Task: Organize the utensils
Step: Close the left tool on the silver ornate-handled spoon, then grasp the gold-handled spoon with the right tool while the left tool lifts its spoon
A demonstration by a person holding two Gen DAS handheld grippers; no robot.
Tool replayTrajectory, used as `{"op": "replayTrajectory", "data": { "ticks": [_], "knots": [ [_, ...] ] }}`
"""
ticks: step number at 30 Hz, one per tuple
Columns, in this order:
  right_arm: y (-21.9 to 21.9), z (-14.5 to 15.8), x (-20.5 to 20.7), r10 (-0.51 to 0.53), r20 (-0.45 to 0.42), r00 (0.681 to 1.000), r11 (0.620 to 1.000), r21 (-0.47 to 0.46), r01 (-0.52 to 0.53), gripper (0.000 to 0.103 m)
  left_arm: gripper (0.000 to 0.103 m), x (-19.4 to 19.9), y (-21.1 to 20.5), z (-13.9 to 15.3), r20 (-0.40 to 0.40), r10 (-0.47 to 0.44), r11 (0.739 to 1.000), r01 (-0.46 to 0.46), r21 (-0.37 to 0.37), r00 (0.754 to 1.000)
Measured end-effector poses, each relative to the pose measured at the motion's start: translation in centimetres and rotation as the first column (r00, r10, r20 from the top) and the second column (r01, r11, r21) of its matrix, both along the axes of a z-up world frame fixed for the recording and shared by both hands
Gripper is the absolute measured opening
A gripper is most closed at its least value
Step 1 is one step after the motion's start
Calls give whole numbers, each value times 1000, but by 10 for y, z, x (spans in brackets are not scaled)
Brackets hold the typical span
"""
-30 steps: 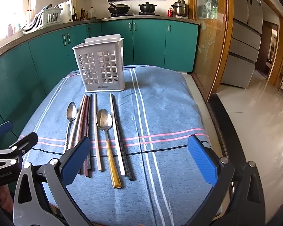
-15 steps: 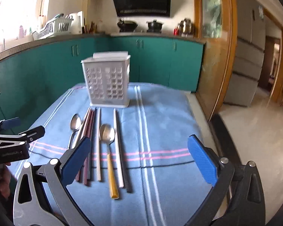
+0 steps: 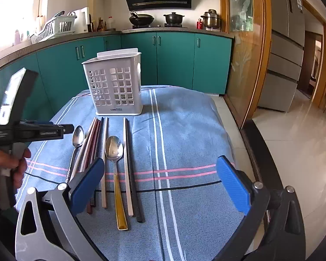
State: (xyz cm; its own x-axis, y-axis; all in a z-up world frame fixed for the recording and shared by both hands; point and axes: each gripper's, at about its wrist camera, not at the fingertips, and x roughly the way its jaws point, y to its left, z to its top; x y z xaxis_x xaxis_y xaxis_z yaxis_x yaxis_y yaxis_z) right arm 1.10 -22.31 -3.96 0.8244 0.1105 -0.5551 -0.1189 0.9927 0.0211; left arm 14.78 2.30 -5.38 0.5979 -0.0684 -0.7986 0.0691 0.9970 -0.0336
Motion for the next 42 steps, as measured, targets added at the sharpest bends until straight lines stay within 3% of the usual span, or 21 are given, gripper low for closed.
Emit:
{"op": "replayTrajectory", "data": {
  "ticks": [7,11,14,23,27,30,33,35,36,38,40,42],
  "knots": [
    [5,-6,7,25,-22,999,1000,-3,-25,100,49,19,-1,-20,-14,-51,998,50,-32,999],
    [9,-10,10,28,-32,999,999,-18,-28,100,13,23,-2,-21,-31,-67,996,65,-63,997],
    [8,-12,14,23,-41,999,1000,-18,-23,100,1,18,-1,-14,16,-71,996,71,-61,997],
    [21,-20,18,36,-43,998,998,-49,-38,100,0,-7,0,8,101,-77,996,80,-25,992],
    [33,-17,18,66,-16,998,992,-105,-67,100,0,-24,6,32,186,-62,998,67,-19,981],
    [48,-13,32,102,-51,993,986,-124,-108,100,0,-48,13,61,303,-50,998,56,-10,952],
    [65,-6,48,181,-73,981,970,-154,-190,97,0,-71,21,89,424,-52,998,67,-21,904],
    [77,-3,71,307,-130,943,931,-164,-326,86,0,-85,28,104,494,-57,996,80,-26,868],
    [82,-3,87,395,-187,900,892,-155,-424,71,0,-90,32,109,517,-57,996,84,-30,854],
    [86,-4,108,485,-255,836,841,-124,-526,59,0,-95,44,114,543,-55,994,95,-46,838],
    [85,-10,133,577,-334,745,770,-80,-633,52,0,-97,52,116,562,-37,994,89,-66,826],
    [88,-18,147,658,-387,646,676,-76,-733,40,0,-97,59,119,566,-28,993,87,-78,824]
  ]
}}
